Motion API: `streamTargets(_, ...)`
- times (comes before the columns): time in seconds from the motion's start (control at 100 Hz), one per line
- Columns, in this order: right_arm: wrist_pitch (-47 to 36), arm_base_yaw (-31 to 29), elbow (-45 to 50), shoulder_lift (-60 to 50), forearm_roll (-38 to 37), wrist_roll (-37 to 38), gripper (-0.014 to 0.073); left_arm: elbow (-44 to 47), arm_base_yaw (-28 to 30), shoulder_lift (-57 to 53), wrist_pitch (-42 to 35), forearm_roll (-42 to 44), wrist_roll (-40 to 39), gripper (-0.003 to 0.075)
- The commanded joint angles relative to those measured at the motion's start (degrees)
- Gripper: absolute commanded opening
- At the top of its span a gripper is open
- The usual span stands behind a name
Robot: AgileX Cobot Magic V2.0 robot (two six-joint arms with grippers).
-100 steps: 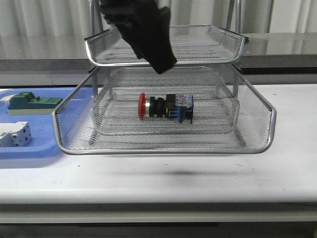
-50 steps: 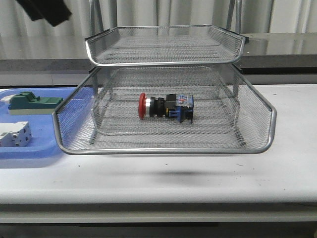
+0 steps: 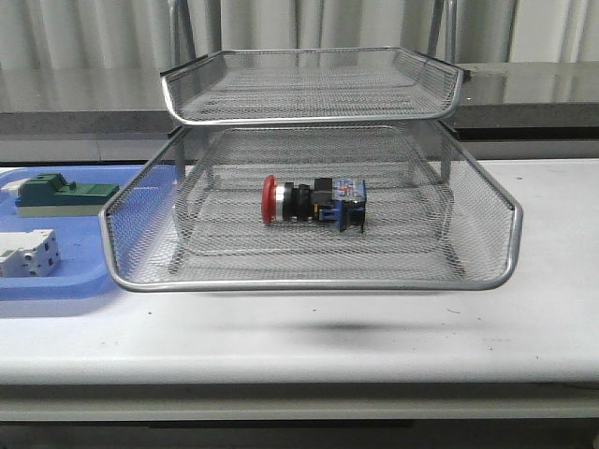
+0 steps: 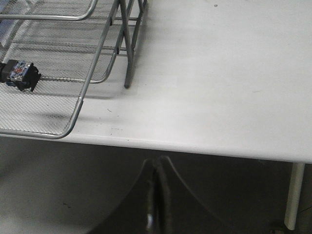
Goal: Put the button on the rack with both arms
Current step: 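Withdraw the left gripper upward away from the rack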
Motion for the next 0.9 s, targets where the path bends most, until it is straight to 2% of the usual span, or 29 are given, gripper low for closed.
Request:
streamTargets(0.0, -3.55, -0.46, -1.89, 0.65, -0.21, 0.00, -0.0069, 5.38, 0.97, -6.60, -10.10, -3.08, -1.04, 0.0472)
streamTargets(0.33, -3.55, -0.46, -1.89, 0.65, -0.21, 0.00, -0.0069, 30.24, 1.11, -29.84, -30.13, -12.62, -1.04, 0.0472)
streamTargets(0.51, -3.55, -0.46, -1.89, 0.65, -0.21, 0.00, -0.0069, 35.95, 1.11, -39.19, -39.35, -13.82, -1.04, 0.0472)
streamTargets(0.89, -3.55, -0.46, -1.89, 0.65, -0.21, 0.00, -0.0069, 36.56, 1.11, -41.30, -40.50, -13.82, -1.04, 0.0454)
